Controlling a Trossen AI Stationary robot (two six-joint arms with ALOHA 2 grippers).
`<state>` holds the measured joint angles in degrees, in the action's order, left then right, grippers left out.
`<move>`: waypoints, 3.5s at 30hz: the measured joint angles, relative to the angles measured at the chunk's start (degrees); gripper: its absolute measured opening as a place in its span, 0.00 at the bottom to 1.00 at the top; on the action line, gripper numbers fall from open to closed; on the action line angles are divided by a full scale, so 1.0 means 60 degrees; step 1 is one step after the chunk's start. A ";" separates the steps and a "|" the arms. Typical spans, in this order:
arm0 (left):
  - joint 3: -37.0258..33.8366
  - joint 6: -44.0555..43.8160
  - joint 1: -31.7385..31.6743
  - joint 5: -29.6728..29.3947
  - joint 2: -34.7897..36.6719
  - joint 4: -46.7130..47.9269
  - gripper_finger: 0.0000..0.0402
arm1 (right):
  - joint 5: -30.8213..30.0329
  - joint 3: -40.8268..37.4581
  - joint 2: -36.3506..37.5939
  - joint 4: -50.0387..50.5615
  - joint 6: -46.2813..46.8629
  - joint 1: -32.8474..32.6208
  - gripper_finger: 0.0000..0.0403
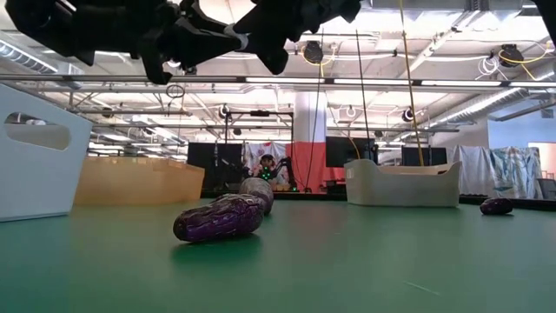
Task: Sort produce into baskets
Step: Put the white garlic into the orange bin, then put the eggplant into the bottom white bin
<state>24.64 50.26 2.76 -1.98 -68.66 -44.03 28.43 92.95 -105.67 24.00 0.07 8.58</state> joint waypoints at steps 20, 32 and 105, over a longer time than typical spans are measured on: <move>-0.0007 -0.2536 -0.0015 -0.7517 0.0033 0.3014 0.34 | -0.5937 0.0015 -0.0055 0.4658 0.0014 0.0400 0.36; 0.2907 -0.7044 -0.2060 -0.5054 0.0688 1.2028 0.34 | -0.5993 0.0015 -0.0062 0.4832 -0.0097 0.0084 0.36; 0.5599 -0.7241 -0.0370 0.0901 -0.2095 1.1755 0.54 | -1.1288 -0.2102 -0.0066 0.3307 0.9531 -0.8838 0.36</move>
<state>58.24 6.82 0.54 3.43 -81.23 26.50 -39.30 80.34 -106.06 43.84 57.25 -44.45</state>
